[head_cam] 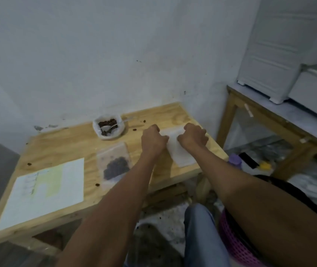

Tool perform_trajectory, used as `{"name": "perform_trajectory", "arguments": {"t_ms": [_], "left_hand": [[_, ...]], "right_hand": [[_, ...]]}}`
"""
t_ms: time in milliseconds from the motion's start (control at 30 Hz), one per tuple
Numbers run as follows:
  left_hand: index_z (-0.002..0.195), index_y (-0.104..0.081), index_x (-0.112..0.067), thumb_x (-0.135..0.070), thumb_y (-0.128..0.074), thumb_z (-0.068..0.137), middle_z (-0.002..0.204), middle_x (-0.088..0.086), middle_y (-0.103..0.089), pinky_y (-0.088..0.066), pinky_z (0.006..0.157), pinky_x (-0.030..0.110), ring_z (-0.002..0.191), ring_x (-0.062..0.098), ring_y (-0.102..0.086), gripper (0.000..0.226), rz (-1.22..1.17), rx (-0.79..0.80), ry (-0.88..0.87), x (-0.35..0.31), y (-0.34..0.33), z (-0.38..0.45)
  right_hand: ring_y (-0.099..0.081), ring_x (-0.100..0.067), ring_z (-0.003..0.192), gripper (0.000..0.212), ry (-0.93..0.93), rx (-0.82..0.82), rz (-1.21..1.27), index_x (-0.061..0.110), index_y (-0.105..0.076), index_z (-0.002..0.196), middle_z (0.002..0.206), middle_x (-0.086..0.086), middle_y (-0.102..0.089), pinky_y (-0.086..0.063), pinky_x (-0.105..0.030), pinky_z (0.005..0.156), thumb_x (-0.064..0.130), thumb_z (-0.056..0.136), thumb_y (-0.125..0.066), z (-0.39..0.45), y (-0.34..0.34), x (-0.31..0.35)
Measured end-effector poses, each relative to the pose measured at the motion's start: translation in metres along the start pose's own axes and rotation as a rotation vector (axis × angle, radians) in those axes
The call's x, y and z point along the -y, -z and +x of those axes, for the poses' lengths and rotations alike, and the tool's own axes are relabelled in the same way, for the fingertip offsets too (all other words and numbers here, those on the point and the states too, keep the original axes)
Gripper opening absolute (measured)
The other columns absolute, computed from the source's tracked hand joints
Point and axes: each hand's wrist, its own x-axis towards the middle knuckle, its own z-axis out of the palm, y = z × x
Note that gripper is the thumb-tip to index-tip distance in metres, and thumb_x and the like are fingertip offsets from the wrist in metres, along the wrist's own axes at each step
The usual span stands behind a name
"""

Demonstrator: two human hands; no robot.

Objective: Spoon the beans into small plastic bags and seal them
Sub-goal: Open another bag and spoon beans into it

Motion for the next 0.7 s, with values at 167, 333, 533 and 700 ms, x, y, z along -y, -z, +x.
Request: {"name": "perform_trajectory", "arguments": {"t_ms": [167, 333, 533, 700], "left_hand": [[0.101, -0.063, -0.004, -0.01, -0.073, 0.081, 0.086, 0.01, -0.063, -0.041, 0.062, 0.031, 0.081, 0.03, -0.066, 0.022, -0.007, -0.047, 0.008, -0.011, -0.014, -0.009], [0.104, -0.068, -0.013, -0.009, -0.067, 0.082, 0.093, 0.006, -0.069, -0.042, 0.064, 0.03, 0.081, 0.026, -0.064, 0.022, 0.036, -0.098, 0.071, -0.021, -0.015, -0.012], [0.112, -0.063, -0.015, -0.02, -0.071, 0.085, 0.094, 0.002, -0.067, -0.052, 0.075, 0.035, 0.092, 0.026, -0.066, 0.029, -0.006, -0.133, 0.123, -0.024, -0.02, -0.01], [0.125, -0.048, -0.011, -0.025, -0.076, 0.088, 0.108, 0.007, -0.065, -0.05, 0.082, 0.038, 0.101, 0.028, -0.062, 0.049, -0.295, -0.203, 0.208, -0.025, -0.011, 0.0]], "right_hand": [[-0.047, -0.035, 0.13, 0.037, 0.066, -0.033, -0.038, 0.022, -0.06, 0.132, 0.134, -0.011, -0.061, -0.04, -0.047, 0.105, 0.029, 0.096, -0.062, -0.005, -0.007, -0.007], [-0.05, -0.033, 0.126, 0.033, 0.085, -0.089, -0.077, 0.022, -0.061, 0.127, 0.126, -0.009, -0.066, -0.034, -0.047, 0.101, 0.025, 0.094, -0.063, -0.007, -0.007, -0.002], [-0.05, -0.033, 0.126, 0.045, 0.072, -0.172, -0.013, 0.019, -0.056, 0.133, 0.134, -0.008, -0.059, -0.038, -0.048, 0.1, 0.027, 0.091, -0.07, -0.005, -0.002, 0.005], [-0.063, -0.029, 0.095, 0.032, 0.142, -0.216, 0.321, 0.012, -0.054, 0.114, 0.116, -0.008, -0.059, -0.049, -0.035, 0.075, 0.008, 0.086, -0.069, -0.003, 0.015, 0.018]]}}
